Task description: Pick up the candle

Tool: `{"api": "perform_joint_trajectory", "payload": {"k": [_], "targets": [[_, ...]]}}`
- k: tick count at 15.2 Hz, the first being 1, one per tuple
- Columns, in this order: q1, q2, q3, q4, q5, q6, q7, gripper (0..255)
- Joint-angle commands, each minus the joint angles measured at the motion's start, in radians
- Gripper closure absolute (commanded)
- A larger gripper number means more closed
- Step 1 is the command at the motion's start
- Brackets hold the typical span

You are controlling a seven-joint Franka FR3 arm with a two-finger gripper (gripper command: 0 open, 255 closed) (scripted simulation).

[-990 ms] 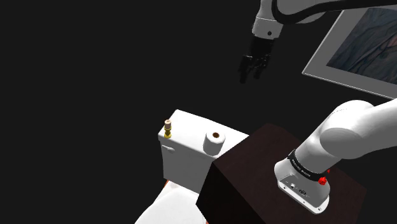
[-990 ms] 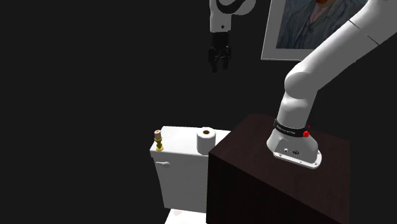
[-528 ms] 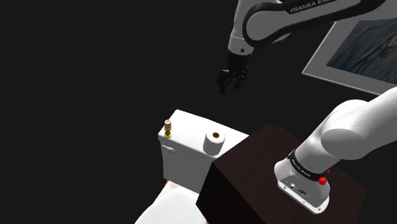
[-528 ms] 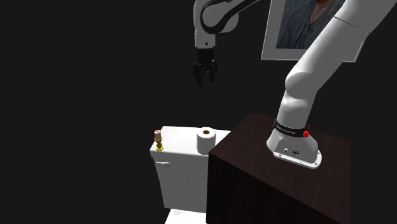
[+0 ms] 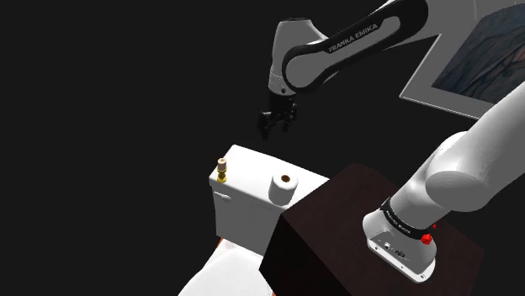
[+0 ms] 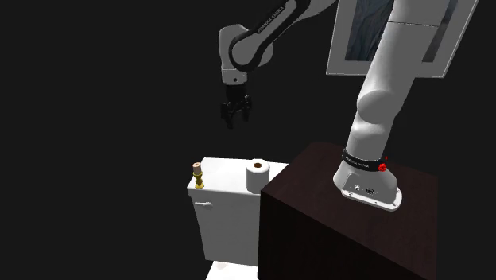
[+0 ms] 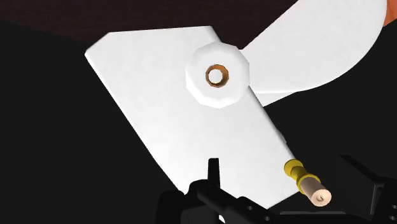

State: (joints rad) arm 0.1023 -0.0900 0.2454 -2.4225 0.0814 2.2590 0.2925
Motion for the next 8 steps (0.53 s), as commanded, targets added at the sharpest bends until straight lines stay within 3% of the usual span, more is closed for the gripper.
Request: {"api": "perform_joint_trajectory", "payload": {"k": [1,8], "targets": [[0.007,0.082,0.015,0.033,-0.027,0.051,0.038,0],[0.062,0.366,0.021,0.203,-0.158,0.158,0.183,0]]}}
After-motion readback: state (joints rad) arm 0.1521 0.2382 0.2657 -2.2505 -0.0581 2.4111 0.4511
